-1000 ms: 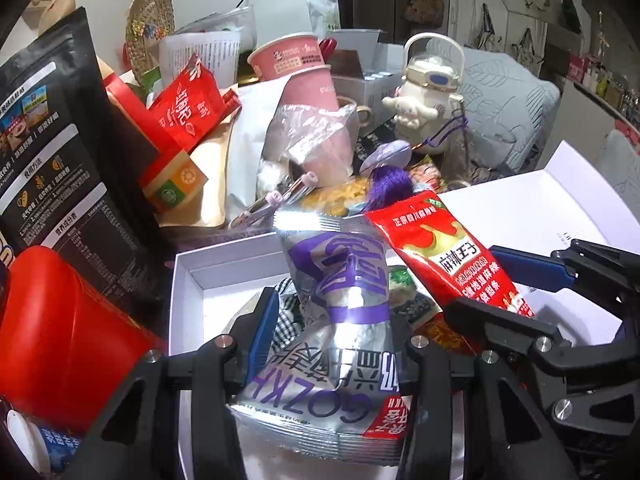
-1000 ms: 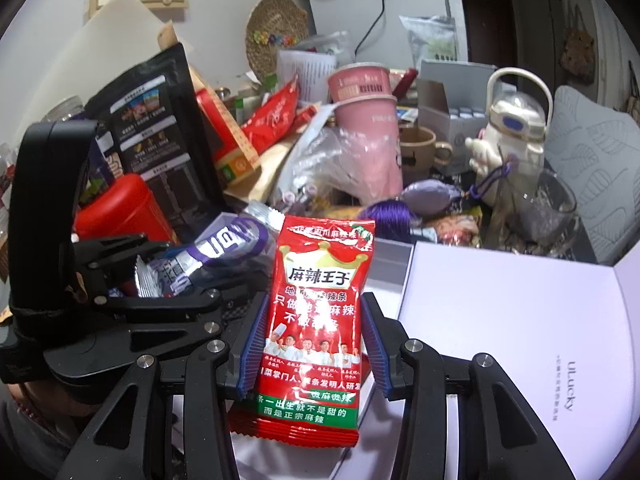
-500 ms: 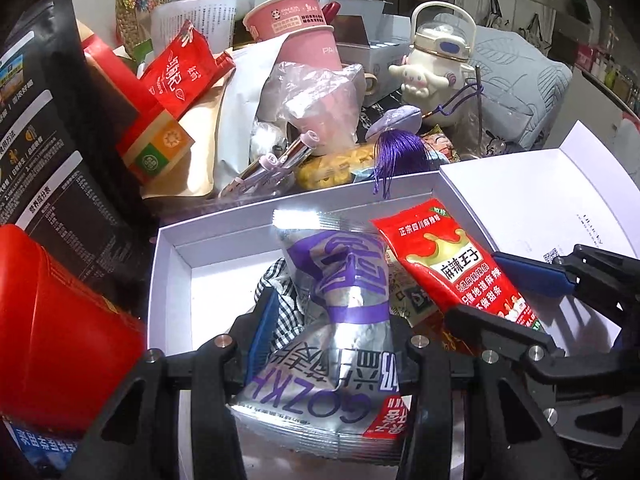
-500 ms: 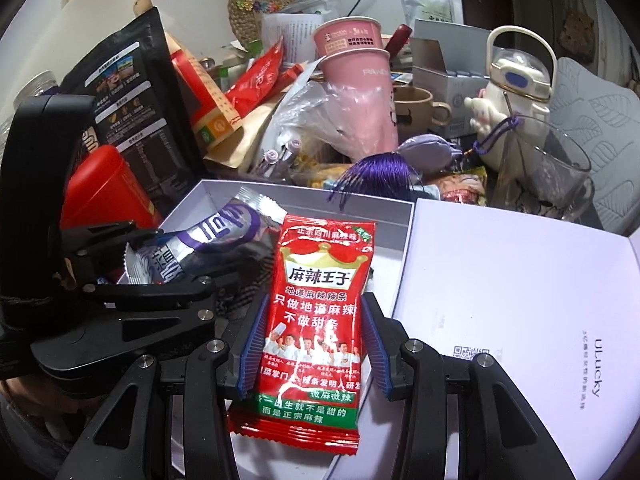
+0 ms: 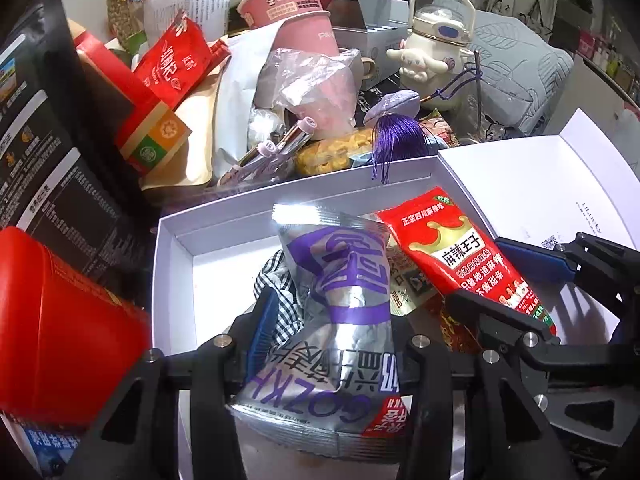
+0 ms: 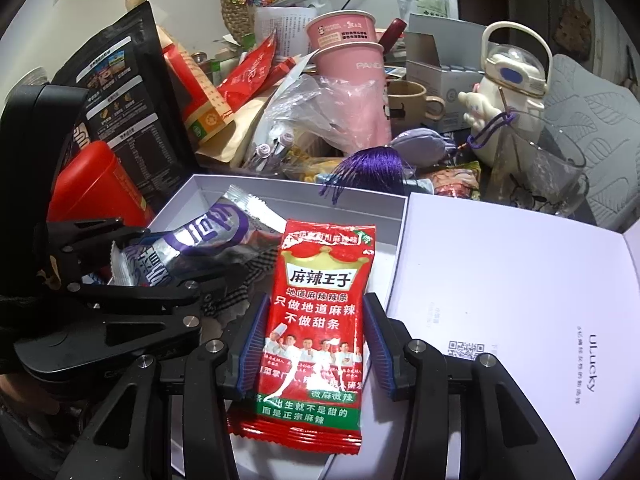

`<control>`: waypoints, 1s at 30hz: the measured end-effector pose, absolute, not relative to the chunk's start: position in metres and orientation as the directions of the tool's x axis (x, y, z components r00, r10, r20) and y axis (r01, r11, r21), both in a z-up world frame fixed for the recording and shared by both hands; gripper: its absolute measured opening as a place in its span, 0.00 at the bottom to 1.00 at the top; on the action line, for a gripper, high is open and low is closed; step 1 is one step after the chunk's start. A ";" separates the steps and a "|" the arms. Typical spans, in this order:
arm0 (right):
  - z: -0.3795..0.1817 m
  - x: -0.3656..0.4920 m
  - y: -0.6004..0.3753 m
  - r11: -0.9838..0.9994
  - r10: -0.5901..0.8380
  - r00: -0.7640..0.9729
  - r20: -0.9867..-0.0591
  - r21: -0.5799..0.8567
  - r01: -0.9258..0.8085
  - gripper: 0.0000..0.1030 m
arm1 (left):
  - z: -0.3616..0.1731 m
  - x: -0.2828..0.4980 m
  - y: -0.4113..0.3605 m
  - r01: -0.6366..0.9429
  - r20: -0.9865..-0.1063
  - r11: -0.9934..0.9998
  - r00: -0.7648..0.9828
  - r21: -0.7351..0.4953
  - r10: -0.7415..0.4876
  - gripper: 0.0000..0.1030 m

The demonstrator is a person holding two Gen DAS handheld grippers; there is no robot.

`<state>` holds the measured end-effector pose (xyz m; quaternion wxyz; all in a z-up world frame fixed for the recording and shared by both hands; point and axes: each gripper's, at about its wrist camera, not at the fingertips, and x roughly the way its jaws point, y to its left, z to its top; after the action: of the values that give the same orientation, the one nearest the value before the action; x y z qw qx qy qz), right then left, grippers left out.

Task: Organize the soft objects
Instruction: 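Lower the chip bag and red packet into the white box and open both grippers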

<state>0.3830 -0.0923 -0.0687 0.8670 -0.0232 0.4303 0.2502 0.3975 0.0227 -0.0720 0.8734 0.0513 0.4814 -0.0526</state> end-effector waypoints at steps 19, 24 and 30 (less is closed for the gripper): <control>-0.020 0.355 -0.111 0.881 0.418 0.580 -0.699 0.156 -0.448 0.55 | -0.026 0.362 0.033 0.051 -0.790 0.997 0.613 0.059 0.016 0.64; 0.004 0.340 -0.119 0.884 0.415 0.617 -0.669 0.138 -0.446 0.55 | 0.004 0.347 0.029 0.047 -0.742 0.996 0.670 0.071 0.021 0.64; 0.036 0.314 -0.126 0.887 0.417 0.662 -0.623 0.117 -0.448 0.58 | 0.041 0.322 0.021 0.066 -0.681 0.995 0.732 0.075 0.003 0.64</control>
<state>0.3143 -0.1258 0.0365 0.9114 -0.0232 0.3356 0.2371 0.3222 0.0210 0.0411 0.9294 0.0471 0.3656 -0.0169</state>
